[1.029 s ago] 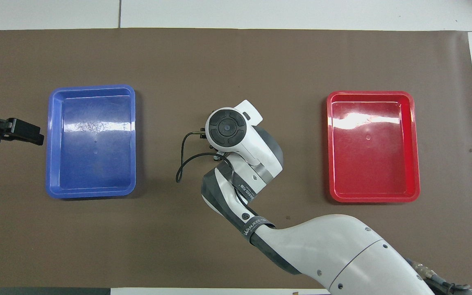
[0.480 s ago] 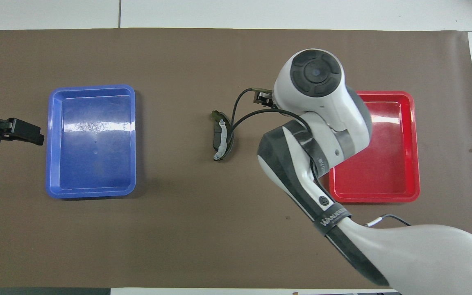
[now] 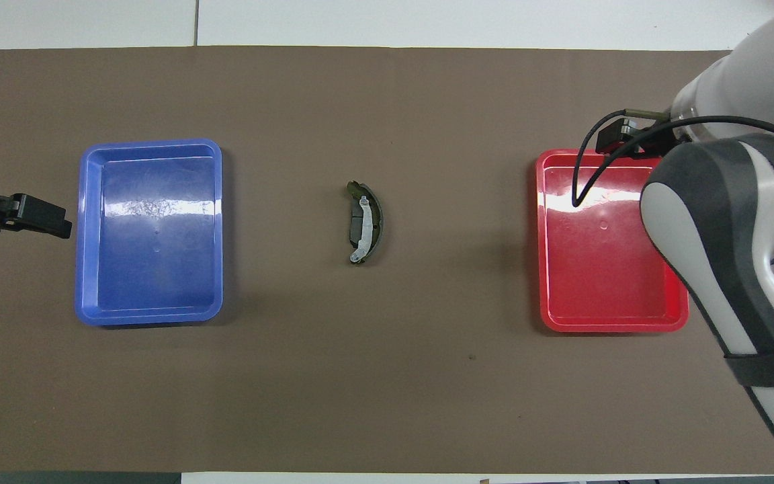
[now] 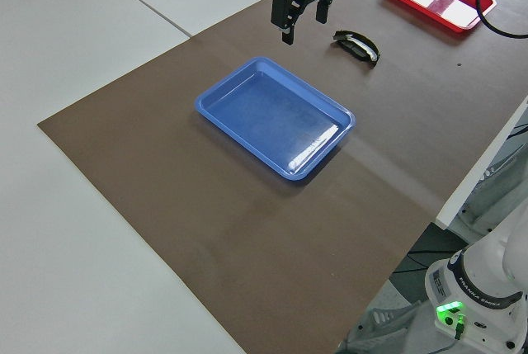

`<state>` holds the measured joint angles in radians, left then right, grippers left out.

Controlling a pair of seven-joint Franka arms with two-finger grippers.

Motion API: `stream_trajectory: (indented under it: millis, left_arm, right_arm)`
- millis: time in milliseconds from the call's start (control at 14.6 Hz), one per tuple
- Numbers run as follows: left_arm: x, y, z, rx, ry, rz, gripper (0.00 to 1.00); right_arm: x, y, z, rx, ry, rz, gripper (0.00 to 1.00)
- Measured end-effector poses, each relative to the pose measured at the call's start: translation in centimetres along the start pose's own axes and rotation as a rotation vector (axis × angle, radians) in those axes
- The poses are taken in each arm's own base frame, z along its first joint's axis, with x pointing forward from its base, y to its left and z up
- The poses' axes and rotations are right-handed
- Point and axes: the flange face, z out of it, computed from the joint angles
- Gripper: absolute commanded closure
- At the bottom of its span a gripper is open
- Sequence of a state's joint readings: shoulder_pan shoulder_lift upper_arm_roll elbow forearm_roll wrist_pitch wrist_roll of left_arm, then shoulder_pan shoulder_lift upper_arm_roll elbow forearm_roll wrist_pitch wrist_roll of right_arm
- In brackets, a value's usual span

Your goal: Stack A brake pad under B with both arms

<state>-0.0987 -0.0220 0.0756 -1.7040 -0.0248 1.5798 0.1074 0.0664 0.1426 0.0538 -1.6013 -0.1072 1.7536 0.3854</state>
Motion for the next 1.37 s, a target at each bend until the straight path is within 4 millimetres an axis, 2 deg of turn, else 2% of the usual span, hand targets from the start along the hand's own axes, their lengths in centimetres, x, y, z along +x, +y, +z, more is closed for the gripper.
stream_trajectory:
  millis: [343,618,1373]
  left_arm:
    - [0.0,0.0,0.0,0.000,0.000,0.000,0.01]
    - [0.0,0.0,0.0,0.000,0.000,0.000,0.01]
    - [0.0,0.0,0.0,0.000,0.000,0.000,0.01]
  right_arm:
    - [-3.4,5.4,-5.3,0.018,-0.077,-0.063,0.00]
    - [-4.6,9.6,-7.1,0.056,-0.111,-0.101,0.00]
    - [-5.2,9.1,-6.8,0.055,-0.125,-0.132,0.00]
